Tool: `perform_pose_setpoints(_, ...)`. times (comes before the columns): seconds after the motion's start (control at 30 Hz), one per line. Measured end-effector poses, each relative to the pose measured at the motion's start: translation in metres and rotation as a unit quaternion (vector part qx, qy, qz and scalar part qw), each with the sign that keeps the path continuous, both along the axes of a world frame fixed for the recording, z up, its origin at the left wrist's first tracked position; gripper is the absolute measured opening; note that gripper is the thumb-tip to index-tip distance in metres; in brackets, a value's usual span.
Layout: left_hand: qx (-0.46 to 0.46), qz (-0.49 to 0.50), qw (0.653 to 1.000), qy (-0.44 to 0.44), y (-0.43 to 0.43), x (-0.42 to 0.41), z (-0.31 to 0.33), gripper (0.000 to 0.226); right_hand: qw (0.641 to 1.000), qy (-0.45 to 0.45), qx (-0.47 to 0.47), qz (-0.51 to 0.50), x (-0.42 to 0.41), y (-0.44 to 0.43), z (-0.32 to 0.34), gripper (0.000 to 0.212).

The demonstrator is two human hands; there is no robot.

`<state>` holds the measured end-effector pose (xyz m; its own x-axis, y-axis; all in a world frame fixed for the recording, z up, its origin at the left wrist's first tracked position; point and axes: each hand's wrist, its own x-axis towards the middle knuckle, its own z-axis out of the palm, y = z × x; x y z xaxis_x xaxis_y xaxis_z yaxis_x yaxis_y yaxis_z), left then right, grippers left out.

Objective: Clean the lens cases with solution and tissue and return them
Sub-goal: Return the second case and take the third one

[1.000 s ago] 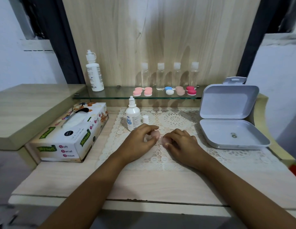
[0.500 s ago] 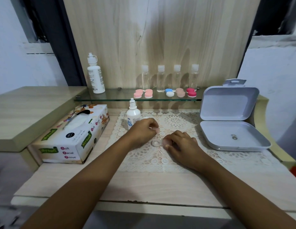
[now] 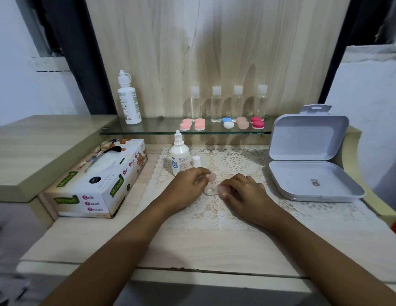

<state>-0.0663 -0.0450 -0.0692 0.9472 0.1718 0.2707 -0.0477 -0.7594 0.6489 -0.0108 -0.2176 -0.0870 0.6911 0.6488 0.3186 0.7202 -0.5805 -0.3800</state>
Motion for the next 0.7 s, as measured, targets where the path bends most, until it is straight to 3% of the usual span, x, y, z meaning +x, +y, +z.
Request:
perform_pose_setpoints(0.23, 0.024, 0.012, 1.000, -0.015, 0.003, -0.010, -0.010, 0.045, 1.000, 0.000, 0.000, 0.000, 0.000, 0.000, 0.000, 0.028)
perform_pose_setpoints(0.47, 0.034, -0.017, 0.999, -0.027, 0.002, -0.014, -0.011, 0.028, 1.000, 0.006, 0.008, -0.003, -0.002, 0.000, 0.001, 0.030)
perform_pose_setpoints(0.7, 0.032, -0.028, 0.998, -0.045, 0.001, -0.014, -0.013, 0.024, 0.998, 0.034, 0.038, -0.023, -0.003, 0.001, 0.003, 0.036)
